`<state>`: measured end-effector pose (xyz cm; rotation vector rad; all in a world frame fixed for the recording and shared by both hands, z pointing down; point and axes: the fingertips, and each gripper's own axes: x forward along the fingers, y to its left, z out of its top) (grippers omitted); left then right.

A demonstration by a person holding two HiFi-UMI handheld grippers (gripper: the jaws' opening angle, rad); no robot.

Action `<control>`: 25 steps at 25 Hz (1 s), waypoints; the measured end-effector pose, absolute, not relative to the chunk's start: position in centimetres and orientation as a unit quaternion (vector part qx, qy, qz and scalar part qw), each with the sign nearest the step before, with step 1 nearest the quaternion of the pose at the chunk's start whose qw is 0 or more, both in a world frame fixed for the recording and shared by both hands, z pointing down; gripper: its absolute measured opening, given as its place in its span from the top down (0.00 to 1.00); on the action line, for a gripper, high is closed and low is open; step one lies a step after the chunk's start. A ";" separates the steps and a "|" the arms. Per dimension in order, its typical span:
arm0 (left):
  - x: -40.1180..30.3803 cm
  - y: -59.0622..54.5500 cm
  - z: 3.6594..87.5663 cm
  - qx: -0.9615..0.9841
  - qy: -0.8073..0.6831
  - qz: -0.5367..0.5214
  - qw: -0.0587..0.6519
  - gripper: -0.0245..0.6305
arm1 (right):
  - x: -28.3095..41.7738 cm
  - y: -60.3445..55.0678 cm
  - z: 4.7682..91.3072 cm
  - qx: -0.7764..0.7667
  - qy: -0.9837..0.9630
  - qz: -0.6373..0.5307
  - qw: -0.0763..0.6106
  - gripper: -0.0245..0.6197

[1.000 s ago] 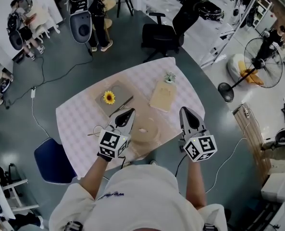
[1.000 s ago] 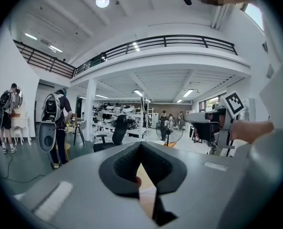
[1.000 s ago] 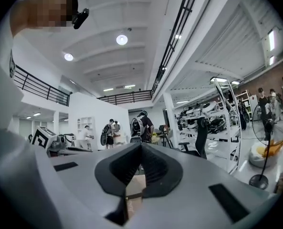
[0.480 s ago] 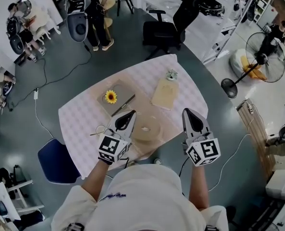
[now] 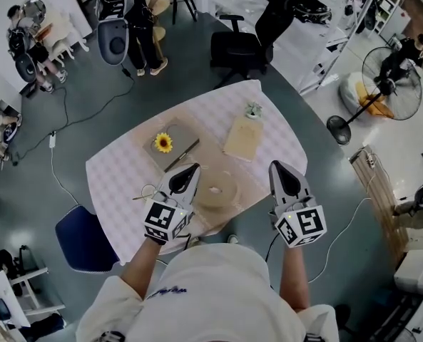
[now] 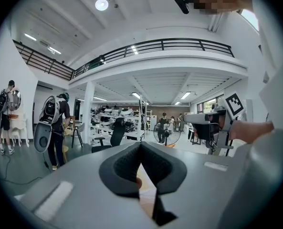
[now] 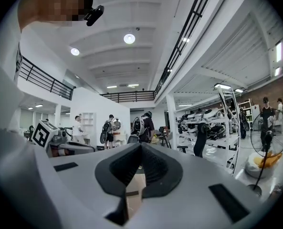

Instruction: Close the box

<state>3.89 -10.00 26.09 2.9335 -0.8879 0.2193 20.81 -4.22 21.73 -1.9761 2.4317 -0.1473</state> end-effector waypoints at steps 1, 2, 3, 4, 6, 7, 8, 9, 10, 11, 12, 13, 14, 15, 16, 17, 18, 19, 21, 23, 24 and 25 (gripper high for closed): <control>3.8 -9.9 26.1 0.954 -0.289 0.072 0.035 0.96 | 20.7 -4.1 21.7 -0.630 0.775 -0.047 0.002 0.96; 3.8 -9.9 26.1 0.954 -0.289 0.072 0.035 0.96 | 20.7 -4.0 21.7 -0.630 0.775 -0.048 0.003 0.96; 3.7 -9.8 26.2 0.954 -0.288 0.072 0.036 0.96 | 20.7 -4.0 21.7 -0.630 0.775 -0.047 0.003 0.96; 3.7 -9.8 26.3 0.954 -0.288 0.072 0.037 0.96 | 20.6 -3.9 21.7 -0.630 0.775 -0.047 0.002 0.96; 3.7 -9.5 26.3 0.954 -0.287 0.072 0.039 0.96 | 20.6 -3.7 21.7 -0.630 0.775 -0.047 0.001 0.96; 3.6 -9.4 26.3 0.954 -0.287 0.072 0.040 0.96 | 20.5 -3.6 21.7 -0.631 0.775 -0.048 0.000 0.96; 3.6 -9.2 26.3 0.955 -0.286 0.071 0.040 0.96 | 20.5 -3.5 21.7 -0.631 0.774 -0.049 -0.001 0.96; 3.5 -9.0 26.2 0.955 -0.285 0.071 0.040 0.96 | 20.5 -3.4 21.6 -0.631 0.774 -0.050 -0.002 0.96; 3.4 -8.9 26.1 0.955 -0.285 0.071 0.039 0.96 | 20.4 -3.3 21.6 -0.632 0.774 -0.050 -0.003 0.96; 3.3 -8.8 26.0 0.955 -0.284 0.070 0.038 0.96 | 20.4 -3.3 21.6 -0.632 0.773 -0.050 -0.004 0.96; 3.1 -8.8 25.9 0.956 -0.284 0.069 0.036 0.96 | 20.3 -3.3 21.6 -0.632 0.773 -0.049 -0.005 0.96; 2.9 -8.8 25.8 0.955 -0.285 0.069 0.035 0.96 | 20.2 -3.3 21.6 -0.632 0.773 -0.049 -0.006 0.96; 2.7 -8.8 25.8 0.955 -0.285 0.068 0.035 0.96 | 20.0 -3.4 21.6 -0.632 0.773 -0.049 -0.007 0.96; 2.5 -8.7 25.9 0.955 -0.286 0.067 0.037 0.96 | 19.8 -3.3 21.6 -0.632 0.773 -0.049 -0.009 0.96; 2.2 -8.6 26.1 0.955 -0.286 0.067 0.040 0.96 | 19.7 -3.2 21.7 -0.632 0.773 -0.050 -0.011 0.96; 1.9 -8.4 26.4 0.955 -0.285 0.068 0.044 0.96 | 19.5 -3.0 21.9 -0.633 0.772 -0.051 -0.015 0.96; 1.5 -8.1 26.8 0.955 -0.285 0.068 0.050 0.96 | 19.3 -2.7 22.2 -0.634 0.771 -0.052 -0.020 0.96; 1.1 -8.0 27.1 0.954 -0.287 0.068 0.054 0.96 | 19.1 -2.6 22.3 -0.634 0.772 -0.051 -0.024 0.96; -0.3 -8.5 27.4 0.950 -0.302 0.064 0.053 0.96 | 18.4 -3.3 22.6 -0.626 0.778 -0.042 -0.029 0.96; -1.8 -9.2 27.8 0.943 -0.324 0.060 0.050 0.96 | 17.7 -4.5 22.7 -0.613 0.789 -0.030 -0.032 0.96; -2.6 -9.4 28.1 0.940 -0.333 0.060 0.050 0.96 | 17.3 -4.8 22.8 -0.607 0.793 -0.025 -0.035 0.96; -3.4 -9.5 28.5 0.937 -0.342 0.061 0.050 0.96 | 17.0 -5.1 22.9 -0.602 0.797 -0.021 -0.038 0.96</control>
